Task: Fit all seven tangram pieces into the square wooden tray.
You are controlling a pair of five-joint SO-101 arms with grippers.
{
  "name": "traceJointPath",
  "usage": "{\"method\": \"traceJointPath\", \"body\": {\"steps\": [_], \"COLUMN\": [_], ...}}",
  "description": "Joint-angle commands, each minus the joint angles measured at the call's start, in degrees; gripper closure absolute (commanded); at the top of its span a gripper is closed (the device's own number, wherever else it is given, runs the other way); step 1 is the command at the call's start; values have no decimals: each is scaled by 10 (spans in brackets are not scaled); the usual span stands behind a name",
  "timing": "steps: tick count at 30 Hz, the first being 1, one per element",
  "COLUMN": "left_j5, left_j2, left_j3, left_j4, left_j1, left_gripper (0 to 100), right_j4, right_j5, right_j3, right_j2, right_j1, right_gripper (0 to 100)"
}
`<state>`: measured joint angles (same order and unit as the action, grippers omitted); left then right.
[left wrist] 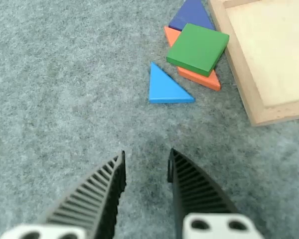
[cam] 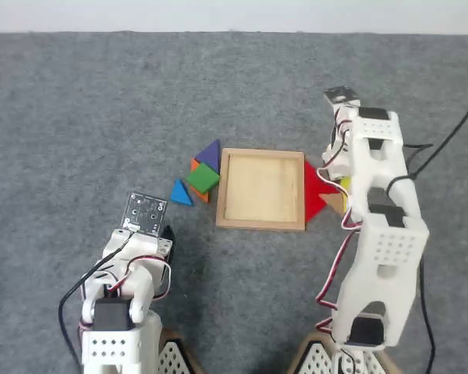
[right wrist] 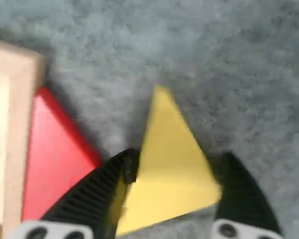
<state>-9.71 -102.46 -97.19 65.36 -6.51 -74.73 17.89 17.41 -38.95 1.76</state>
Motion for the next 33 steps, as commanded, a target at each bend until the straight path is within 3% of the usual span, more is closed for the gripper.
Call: {"method": "traceJointPath", "body": {"steps": [1, 11, 16, 23, 26, 29, 33], "left_j5": [5, 5, 5, 5, 5, 5, 5], "left_j2": [-10, -10, -10, -10, -10, -10, -10], "left_j3": [7, 7, 7, 7, 7, 7, 7], "left_j4": [2, 2, 2, 2, 2, 2, 2], "left_j1": [-4, -4, -4, -4, -4, -4, -4], "left_gripper": [861, 861, 861, 861, 861, 861, 861], "right_j4": [-23, -28, -58, -94, -47, 19, 44], "right_j5": [-33, -63, -93, -116, -129, -199, -237], "right_j3": [8, 8, 6, -116, -243, -353, -423], "right_j2": [-4, 3, 105, 312, 361, 371, 371], "right_j1": [20, 105, 142, 116, 102, 87, 24], "right_gripper": [945, 950, 946, 907, 875, 863, 861]}}
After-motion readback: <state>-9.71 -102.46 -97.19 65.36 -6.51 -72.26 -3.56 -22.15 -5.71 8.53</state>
